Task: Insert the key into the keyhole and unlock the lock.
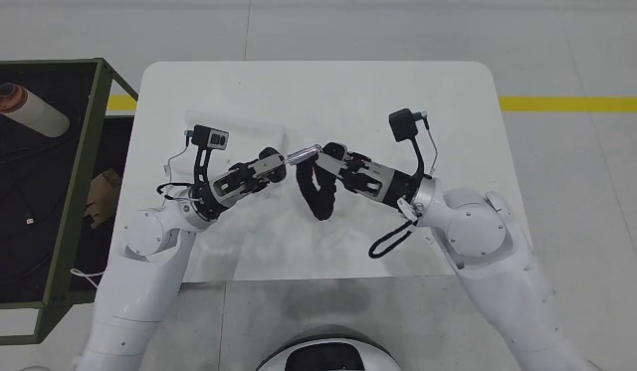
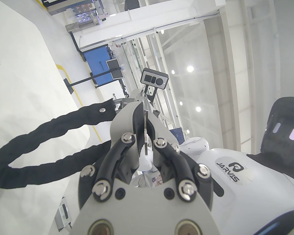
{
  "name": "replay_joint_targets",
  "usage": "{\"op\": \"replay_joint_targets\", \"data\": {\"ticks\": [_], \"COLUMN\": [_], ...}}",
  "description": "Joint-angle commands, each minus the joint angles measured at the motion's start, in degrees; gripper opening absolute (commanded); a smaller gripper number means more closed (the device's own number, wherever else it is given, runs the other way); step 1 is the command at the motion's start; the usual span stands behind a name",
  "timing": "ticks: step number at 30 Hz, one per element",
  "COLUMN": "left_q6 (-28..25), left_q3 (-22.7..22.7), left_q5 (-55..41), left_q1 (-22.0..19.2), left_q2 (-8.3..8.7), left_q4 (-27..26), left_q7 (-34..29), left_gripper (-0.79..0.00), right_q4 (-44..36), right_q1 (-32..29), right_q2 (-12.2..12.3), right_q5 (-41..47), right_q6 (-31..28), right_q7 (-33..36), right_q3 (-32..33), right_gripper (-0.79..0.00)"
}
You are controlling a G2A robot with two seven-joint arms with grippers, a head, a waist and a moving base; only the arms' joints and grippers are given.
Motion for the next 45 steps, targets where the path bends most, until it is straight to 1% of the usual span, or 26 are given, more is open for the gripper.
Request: {"op": "replay_joint_targets", "data": {"ticks": [1,5,19,27,32,33,34,35,45], "left_q6": [-0.29,-0.75,0.37,-0.46,0.03,0.12,0.21,0.25,0.08], "left_q3": [-0.05,0.07,0.76,0.48,0.31,0.28,0.3,0.27,-0.52], "left_q5": [0.37,1.58,4.28,2.47,2.41,2.39,2.22,1.88,-2.06], "left_q1": [-0.05,-0.18,-0.29,-0.18,-0.23,-0.26,-0.24,-0.24,0.4], "left_q2": [-0.04,-0.09,-0.17,-0.12,-0.06,-0.04,-0.04,-0.04,-0.05], "left_q4": [0.18,0.35,0.55,0.54,0.79,0.78,0.78,0.72,0.17], "left_q7": [0.89,1.81,3.89,2.36,1.93,1.75,1.67,1.55,0.65], "left_gripper": [-0.785,-0.785,-0.785,-0.785,-0.785,-0.56,-0.296,0.0,0.0], "right_q4": [-0.22,-0.53,-1.07,-0.82,-0.36,-0.28,-0.16,-0.09,1.73], "right_q1": [-0.16,-0.37,-0.64,-0.67,-0.53,-0.45,-0.39,-0.37,0.21], "right_q2": [-0.04,-0.12,-0.32,-0.35,-0.41,-0.4,-0.4,-0.41,-0.44], "right_q5": [-1.56,-4.02,-5.75,-4.08,-1.63,-1.16,-0.85,-0.23,3.97], "right_q6": [0.18,0.39,0.11,0.02,-0.21,-0.28,-0.27,-0.31,-1.21], "right_q7": [-0.8,-1.98,-2.46,-1.14,0.07,0.42,0.62,0.78,1.65], "right_q3": [-0.27,-0.66,-1.12,-0.94,-0.85,-0.75,-0.66,-0.56,0.78], "right_gripper": [-0.785,-0.785,-0.785,-0.785,-0.785,-0.785,-0.785,-0.785,-0.785]}}
